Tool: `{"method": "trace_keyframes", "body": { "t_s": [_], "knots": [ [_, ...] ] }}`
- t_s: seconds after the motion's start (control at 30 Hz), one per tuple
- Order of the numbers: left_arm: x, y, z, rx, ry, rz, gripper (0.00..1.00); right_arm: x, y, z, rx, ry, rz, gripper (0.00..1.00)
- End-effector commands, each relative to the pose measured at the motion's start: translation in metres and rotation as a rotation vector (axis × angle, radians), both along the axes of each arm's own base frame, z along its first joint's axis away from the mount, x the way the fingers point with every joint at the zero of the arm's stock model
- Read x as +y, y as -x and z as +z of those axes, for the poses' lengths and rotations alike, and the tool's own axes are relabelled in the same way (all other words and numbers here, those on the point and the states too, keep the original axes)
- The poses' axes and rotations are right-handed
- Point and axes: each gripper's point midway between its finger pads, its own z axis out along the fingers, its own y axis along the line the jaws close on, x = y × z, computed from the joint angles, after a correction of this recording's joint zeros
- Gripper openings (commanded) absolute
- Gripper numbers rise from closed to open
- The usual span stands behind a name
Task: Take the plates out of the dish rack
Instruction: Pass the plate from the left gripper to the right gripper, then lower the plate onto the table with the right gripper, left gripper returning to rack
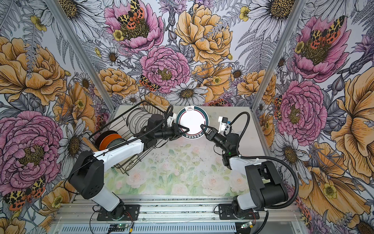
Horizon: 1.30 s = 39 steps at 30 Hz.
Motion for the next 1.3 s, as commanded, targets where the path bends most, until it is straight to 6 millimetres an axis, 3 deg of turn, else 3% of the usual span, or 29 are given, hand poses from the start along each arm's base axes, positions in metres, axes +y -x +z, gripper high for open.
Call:
{"method": "trace_keyframes", "body": {
  "t_s": [0.0, 0.03, 0.1, 0.27, 0.47, 0.5, 0.63, 0.77, 0.9, 1.0, 1.27],
  "knots": [
    [-0.004, -0.001, 0.009, -0.047, -0.001, -0.009, 0.32, 0.003, 0.006, 0.009, -0.061, 0.005, 0.018, 0.00],
    [-0.004, 0.000, 0.009, -0.049, -0.002, -0.010, 0.34, 0.003, 0.006, 0.009, -0.061, 0.007, 0.016, 0.00],
    [-0.003, 0.000, 0.013, -0.064, -0.002, -0.009, 0.51, 0.002, 0.006, 0.009, -0.055, 0.009, 0.013, 0.00],
    [0.010, 0.004, 0.022, -0.120, -0.056, 0.008, 0.73, -0.005, 0.001, 0.017, -0.077, 0.084, -0.005, 0.00],
    [0.055, 0.007, 0.017, -0.139, -0.170, 0.094, 0.86, -0.042, -0.021, 0.055, -0.153, 0.263, -0.105, 0.00],
    [0.063, 0.007, 0.017, -0.146, -0.181, 0.110, 0.98, -0.049, -0.025, 0.060, -0.159, 0.294, -0.128, 0.00],
    [0.101, 0.007, 0.018, -0.185, -0.290, 0.208, 0.99, -0.084, -0.047, 0.065, -0.138, 0.379, -0.250, 0.00],
    [0.147, 0.002, 0.025, -0.255, -0.429, 0.370, 0.99, -0.121, -0.072, 0.044, -0.045, 0.396, -0.392, 0.00],
    [0.179, -0.002, 0.033, -0.311, -0.520, 0.444, 0.99, -0.148, -0.090, 0.011, 0.147, 0.309, -0.507, 0.00],
    [0.193, -0.006, 0.034, -0.334, -0.550, 0.455, 0.99, -0.147, -0.096, -0.013, 0.296, 0.242, -0.500, 0.00],
    [0.223, -0.023, 0.024, -0.308, -0.697, 0.599, 0.99, -0.145, -0.116, -0.064, 0.464, 0.154, -0.480, 0.00]
  ]
}}
